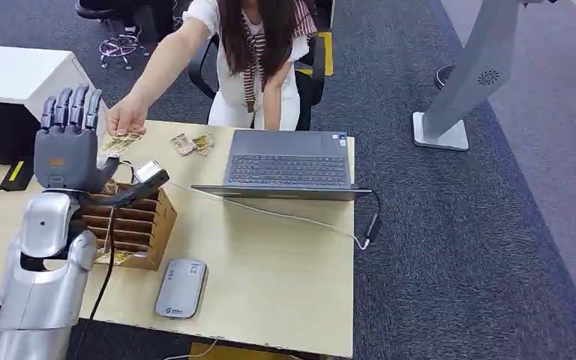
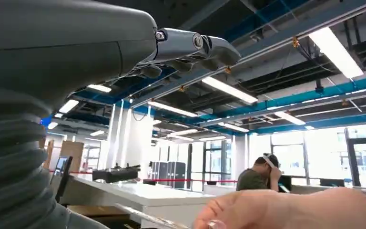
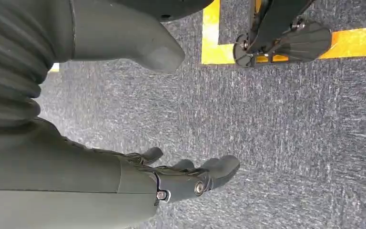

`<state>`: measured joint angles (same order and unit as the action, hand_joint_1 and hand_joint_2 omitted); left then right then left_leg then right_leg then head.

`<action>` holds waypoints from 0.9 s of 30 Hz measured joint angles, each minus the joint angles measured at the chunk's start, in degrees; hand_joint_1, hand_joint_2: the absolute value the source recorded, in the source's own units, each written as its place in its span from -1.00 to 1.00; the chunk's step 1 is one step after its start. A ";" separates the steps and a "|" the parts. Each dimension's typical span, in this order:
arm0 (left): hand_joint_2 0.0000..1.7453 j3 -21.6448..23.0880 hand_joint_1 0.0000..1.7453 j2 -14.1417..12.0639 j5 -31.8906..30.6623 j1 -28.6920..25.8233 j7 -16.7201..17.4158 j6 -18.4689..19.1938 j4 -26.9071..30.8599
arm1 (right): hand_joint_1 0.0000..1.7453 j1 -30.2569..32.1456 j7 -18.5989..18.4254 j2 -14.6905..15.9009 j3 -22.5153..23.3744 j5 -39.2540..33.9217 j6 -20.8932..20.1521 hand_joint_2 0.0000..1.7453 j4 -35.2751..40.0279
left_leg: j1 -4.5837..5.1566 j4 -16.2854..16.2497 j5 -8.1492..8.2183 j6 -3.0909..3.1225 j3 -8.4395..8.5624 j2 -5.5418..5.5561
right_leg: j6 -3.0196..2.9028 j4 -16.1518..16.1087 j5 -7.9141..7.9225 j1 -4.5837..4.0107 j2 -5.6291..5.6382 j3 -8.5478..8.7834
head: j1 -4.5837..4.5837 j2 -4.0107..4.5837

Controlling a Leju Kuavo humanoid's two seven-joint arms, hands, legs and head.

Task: Pass the card to the sensor for recognition and then transmit it.

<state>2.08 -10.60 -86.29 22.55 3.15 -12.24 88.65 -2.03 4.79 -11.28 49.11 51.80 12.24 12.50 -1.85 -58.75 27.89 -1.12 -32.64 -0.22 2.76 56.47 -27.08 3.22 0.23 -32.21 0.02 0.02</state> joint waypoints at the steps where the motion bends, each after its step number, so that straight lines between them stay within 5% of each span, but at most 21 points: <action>1: 1.00 0.41 -1.00 0.17 -0.02 0.11 0.13 0.15 -0.24 | -1.00 0.00 0.02 0.00 -0.02 0.19 0.00 1.00 -0.02 | 0.00 0.00 0.00 0.00 0.00 0.00 | 0.00 0.00 0.00 0.00 0.00 0.00 | 0.00 0.00; 19: 1.00 3.47 -1.00 1.22 -0.09 0.24 1.79 0.33 -2.80 | -1.00 0.02 0.02 0.00 -0.11 0.46 0.04 1.00 -0.11 | 0.00 0.00 0.00 0.00 -0.02 -0.01 | 0.00 0.00 0.00 0.00 0.01 -0.01 | 0.00 0.00; 20: 1.00 3.56 1.00 1.22 -0.11 0.24 1.86 0.33 -2.88 | -1.00 0.02 0.04 0.00 -0.13 0.48 0.04 1.00 -0.13 | 0.00 0.00 0.00 0.00 -0.02 -0.01 | 0.00 0.00 0.00 0.00 0.01 -0.01 | -0.02 0.00; 27: 1.00 4.04 1.00 1.49 -0.11 0.25 2.38 0.87 -3.76 | -1.00 0.02 0.09 -0.02 -0.44 0.50 -0.02 1.00 -0.22 | 0.00 0.00 0.00 0.00 -0.02 -0.01 | 0.00 0.00 0.00 0.00 0.01 -0.01 | -0.02 0.00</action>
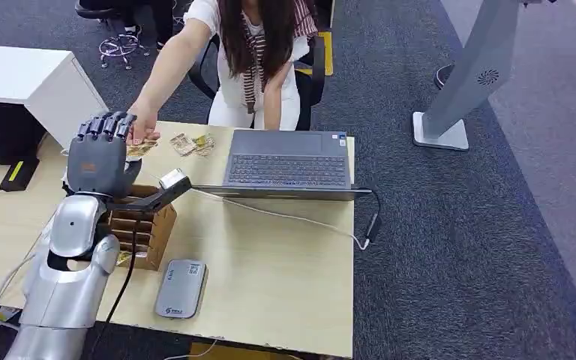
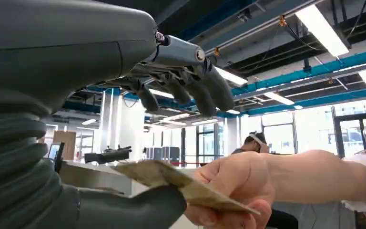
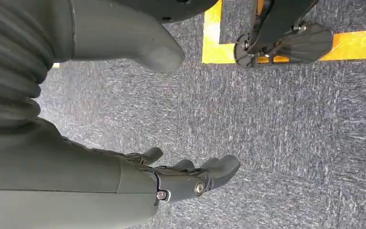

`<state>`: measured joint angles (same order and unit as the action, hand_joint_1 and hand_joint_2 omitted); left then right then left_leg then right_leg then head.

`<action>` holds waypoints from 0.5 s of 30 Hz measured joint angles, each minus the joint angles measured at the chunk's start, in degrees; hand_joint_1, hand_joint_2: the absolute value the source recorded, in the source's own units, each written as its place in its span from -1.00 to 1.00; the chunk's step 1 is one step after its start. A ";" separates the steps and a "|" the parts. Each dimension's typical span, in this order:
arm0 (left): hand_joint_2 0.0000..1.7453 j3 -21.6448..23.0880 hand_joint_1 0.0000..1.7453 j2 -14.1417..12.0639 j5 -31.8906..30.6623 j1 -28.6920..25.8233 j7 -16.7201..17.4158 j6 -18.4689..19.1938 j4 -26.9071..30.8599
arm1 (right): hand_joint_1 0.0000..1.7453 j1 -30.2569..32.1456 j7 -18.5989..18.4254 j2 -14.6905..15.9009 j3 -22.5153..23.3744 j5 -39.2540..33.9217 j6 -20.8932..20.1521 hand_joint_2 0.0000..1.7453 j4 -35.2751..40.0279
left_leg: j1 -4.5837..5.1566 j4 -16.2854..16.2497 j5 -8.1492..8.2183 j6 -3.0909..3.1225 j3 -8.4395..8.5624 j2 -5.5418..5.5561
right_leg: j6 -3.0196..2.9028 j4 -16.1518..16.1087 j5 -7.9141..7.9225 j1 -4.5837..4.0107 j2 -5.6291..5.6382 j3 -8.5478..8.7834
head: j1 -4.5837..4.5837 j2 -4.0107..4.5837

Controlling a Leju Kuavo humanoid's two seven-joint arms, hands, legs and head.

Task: Pass the card to the sensor for recognition and then transmit it.

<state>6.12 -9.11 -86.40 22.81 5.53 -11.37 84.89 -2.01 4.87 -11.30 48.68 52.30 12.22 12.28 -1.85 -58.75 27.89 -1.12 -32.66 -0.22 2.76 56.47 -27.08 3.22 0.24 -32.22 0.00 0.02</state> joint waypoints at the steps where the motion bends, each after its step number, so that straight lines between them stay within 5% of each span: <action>1: 1.00 0.00 1.00 0.02 0.00 0.00 0.07 0.04 -0.15 | -1.00 0.00 0.00 0.02 0.00 0.02 0.00 1.00 0.00 | 0.00 0.00 0.00 0.00 0.00 0.00 | 0.00 0.00 0.00 0.00 0.00 0.00 | 0.00 0.00; 15: 1.00 0.35 1.00 1.55 0.07 0.51 2.19 0.26 -1.68 | -1.00 -0.02 0.15 0.00 -0.04 0.92 -0.79 1.00 -0.07 | 0.00 0.00 0.00 0.00 0.00 0.00 | 0.00 0.00 0.00 0.00 0.00 -0.01 | 0.02 0.00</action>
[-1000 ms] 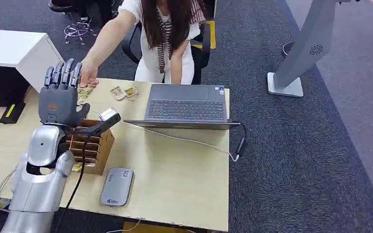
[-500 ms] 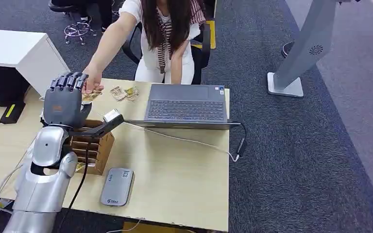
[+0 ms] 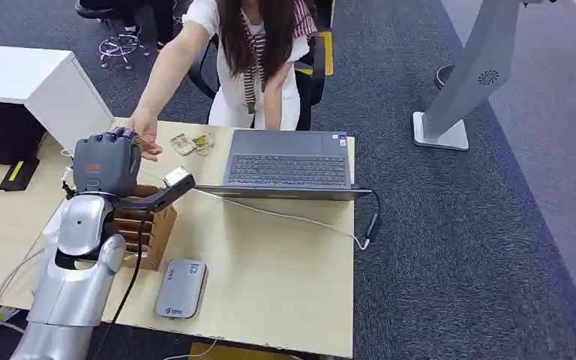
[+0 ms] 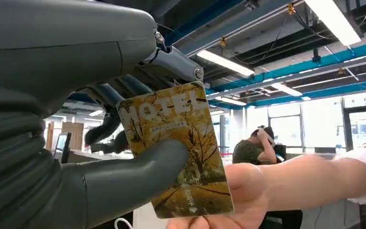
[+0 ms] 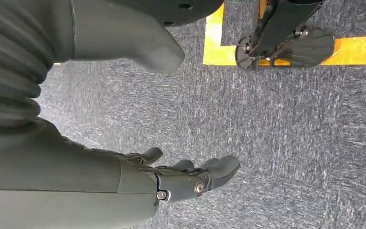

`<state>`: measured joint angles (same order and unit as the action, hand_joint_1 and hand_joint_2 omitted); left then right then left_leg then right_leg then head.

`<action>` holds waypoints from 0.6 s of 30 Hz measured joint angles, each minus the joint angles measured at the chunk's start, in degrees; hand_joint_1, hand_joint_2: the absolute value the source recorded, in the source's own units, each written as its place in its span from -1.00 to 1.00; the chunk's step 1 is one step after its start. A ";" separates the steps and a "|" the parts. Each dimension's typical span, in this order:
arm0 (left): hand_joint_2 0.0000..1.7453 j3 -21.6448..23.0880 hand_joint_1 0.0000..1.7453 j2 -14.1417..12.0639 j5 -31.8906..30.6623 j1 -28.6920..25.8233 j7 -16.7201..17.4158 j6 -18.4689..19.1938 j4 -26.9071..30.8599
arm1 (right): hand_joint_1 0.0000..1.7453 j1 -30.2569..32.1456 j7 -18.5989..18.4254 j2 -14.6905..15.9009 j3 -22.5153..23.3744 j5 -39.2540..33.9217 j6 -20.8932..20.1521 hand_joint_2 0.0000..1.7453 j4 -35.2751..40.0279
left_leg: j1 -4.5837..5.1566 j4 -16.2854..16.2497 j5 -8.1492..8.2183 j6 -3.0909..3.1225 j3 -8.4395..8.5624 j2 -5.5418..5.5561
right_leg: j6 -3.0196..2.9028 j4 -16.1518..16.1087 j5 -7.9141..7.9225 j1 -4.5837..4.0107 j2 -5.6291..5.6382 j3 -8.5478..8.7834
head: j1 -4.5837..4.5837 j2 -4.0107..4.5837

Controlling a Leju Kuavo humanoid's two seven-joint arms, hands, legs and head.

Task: Pass the card to the sensor for recognition and then transmit it.

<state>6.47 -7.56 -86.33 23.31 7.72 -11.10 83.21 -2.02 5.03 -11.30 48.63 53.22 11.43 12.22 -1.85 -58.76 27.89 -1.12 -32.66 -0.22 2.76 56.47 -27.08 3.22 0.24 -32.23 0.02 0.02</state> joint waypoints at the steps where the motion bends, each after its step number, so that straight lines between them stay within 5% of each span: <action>1: 1.00 0.02 1.00 0.24 0.13 -0.01 0.00 -0.20 -0.09 | -1.00 0.01 0.02 0.00 0.00 0.00 0.00 1.00 0.00 | 0.00 0.00 0.00 0.00 0.00 0.00 | 0.00 0.00 0.00 0.00 0.00 0.00 | 0.00 0.00; 8: 1.00 0.04 1.00 0.96 4.53 -3.45 -3.32 -3.32 2.60 | -1.00 0.07 0.02 -0.02 0.07 -0.28 0.28 1.00 0.00 | 0.00 0.00 0.01 0.00 -0.03 0.00 | 0.00 0.01 0.00 0.00 0.00 0.01 | 0.00 0.00; 18: 1.00 0.09 1.00 0.70 11.84 -16.46 -9.27 -11.67 17.26 | -1.00 0.39 0.66 -0.57 1.38 -1.29 1.07 1.00 0.00 | 0.00 0.00 0.06 0.03 -0.08 -0.04 | 0.03 0.00 -0.06 0.00 0.03 -0.02 | 0.00 0.00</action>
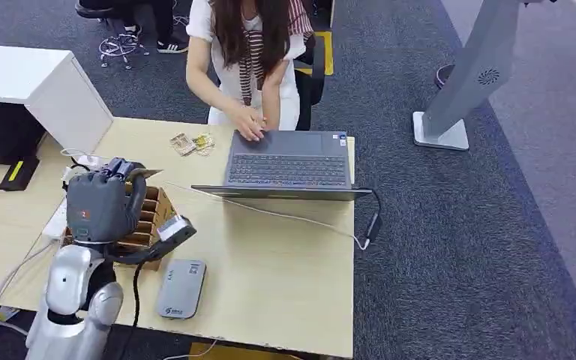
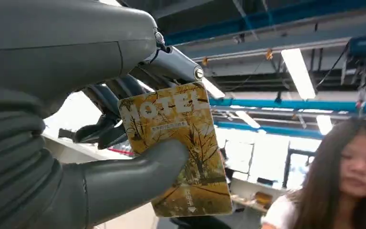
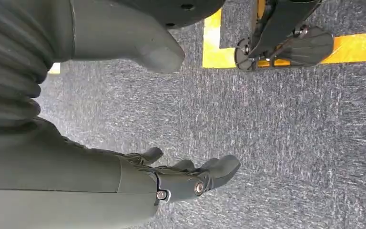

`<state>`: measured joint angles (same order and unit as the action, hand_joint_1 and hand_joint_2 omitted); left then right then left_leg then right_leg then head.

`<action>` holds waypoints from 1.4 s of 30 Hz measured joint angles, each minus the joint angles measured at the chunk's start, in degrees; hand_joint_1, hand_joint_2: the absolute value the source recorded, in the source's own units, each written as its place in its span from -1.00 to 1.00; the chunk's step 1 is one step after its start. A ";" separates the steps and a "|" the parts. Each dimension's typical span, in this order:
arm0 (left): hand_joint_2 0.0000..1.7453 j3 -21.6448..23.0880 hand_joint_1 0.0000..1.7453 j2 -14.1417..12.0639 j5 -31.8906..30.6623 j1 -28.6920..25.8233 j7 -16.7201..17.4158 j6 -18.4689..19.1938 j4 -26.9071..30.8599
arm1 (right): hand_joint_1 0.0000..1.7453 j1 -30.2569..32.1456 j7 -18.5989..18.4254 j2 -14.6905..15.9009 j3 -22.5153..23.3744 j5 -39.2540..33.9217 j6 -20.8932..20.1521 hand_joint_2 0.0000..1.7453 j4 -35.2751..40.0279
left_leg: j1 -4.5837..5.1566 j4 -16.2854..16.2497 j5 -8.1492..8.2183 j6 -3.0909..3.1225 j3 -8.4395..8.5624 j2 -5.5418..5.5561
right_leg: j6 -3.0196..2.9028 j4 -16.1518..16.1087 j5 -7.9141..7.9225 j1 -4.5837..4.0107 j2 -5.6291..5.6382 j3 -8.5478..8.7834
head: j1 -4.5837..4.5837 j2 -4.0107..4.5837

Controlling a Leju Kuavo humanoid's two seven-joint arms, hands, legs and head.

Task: Pass the card to the sensor for recognition and then transmit it.

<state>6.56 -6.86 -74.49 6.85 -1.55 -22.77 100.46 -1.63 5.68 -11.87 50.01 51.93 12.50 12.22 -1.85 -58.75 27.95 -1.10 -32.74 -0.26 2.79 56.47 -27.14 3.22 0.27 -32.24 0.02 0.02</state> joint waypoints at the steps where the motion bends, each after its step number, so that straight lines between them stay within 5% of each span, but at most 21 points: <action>1: 1.00 0.00 1.00 -0.09 0.31 -1.04 -0.37 -0.29 0.98 | -1.00 0.03 0.15 -0.04 0.15 -0.09 0.02 1.00 0.00 | 0.00 0.00 0.00 0.00 0.00 0.01 | 0.00 0.00 0.00 0.00 -0.01 0.00 | 0.00 0.00; 6: 1.00 0.00 1.00 -0.46 1.12 -5.84 -1.57 -1.03 5.87 | -1.00 0.05 0.26 -0.33 1.01 -0.37 0.22 1.00 0.00 | 0.00 0.00 0.00 0.00 0.00 0.02 | 0.00 0.00 0.00 0.00 -0.03 0.00 | 0.00 0.00; 16: 1.00 0.00 1.00 -0.52 1.01 -6.60 -1.70 -0.88 6.30 | -1.00 0.05 0.18 -0.35 1.13 -0.52 0.24 1.00 0.00 | 0.00 0.00 0.00 0.00 0.00 0.02 | 0.00 0.00 0.00 0.00 -0.03 0.00 | -0.02 0.00; 18: 1.00 0.00 1.00 -0.70 0.48 -8.40 -1.77 0.26 6.81 | -1.00 0.05 0.02 -0.35 1.51 -0.50 0.24 1.00 0.00 | 0.00 0.00 0.00 0.00 0.00 0.02 | 0.00 0.00 0.00 0.00 -0.03 0.01 | 0.00 0.00; 21: 1.00 3.00 1.00 -1.40 -4.61 -10.75 0.88 9.77 3.79 | -1.00 -0.05 -0.09 -0.63 2.67 0.37 0.07 1.00 0.02 | 0.00 0.00 0.00 0.00 0.01 0.03 | 0.00 0.00 0.00 0.00 -0.03 0.01 | -0.02 0.00; 42: 1.00 12.35 1.00 -2.56 -8.21 -11.10 6.45 16.34 -7.24 | -1.00 -0.41 -1.20 -0.96 4.39 2.45 -0.02 1.00 0.02 | 0.00 0.00 0.00 0.00 0.00 0.03 | 0.00 -0.01 0.00 0.00 -0.04 0.01 | 0.00 0.00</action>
<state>18.90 -9.42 -82.71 -4.25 4.89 -6.43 93.22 -2.04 4.48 -12.83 54.40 54.38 12.48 12.24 -1.85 -58.75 27.95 -1.09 -32.74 -0.23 2.79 56.46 -27.14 3.23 0.23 -32.23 0.02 0.02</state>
